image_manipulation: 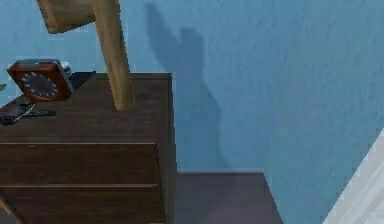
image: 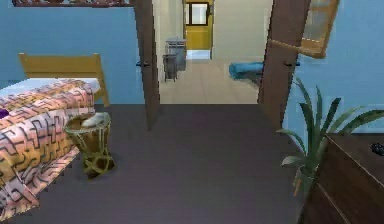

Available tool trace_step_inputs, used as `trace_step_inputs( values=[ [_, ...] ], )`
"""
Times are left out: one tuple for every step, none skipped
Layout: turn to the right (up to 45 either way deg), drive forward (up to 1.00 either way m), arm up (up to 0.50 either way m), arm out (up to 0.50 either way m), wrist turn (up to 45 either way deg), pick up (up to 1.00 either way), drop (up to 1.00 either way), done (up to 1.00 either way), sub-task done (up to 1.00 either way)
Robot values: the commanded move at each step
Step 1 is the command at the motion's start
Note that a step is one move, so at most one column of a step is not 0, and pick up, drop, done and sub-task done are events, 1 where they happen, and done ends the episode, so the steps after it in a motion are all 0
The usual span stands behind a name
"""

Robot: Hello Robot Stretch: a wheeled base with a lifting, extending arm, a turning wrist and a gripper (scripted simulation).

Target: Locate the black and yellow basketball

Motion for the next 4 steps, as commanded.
trace_step_inputs(
  values=[
    [0.0,1.0,0.0,0.0,0.0,0.0,0.0,0.0,0.0],
    [3.0,0.0,0.0,0.0,0.0,0.0,0.0,0.0,0.0],
    [0.0,1.0,0.0,0.0,0.0,0.0,0.0,0.0,0.0],
    [0.0,1.0,0.0,0.0,0.0,0.0,0.0,0.0,0.0]
  ],
)
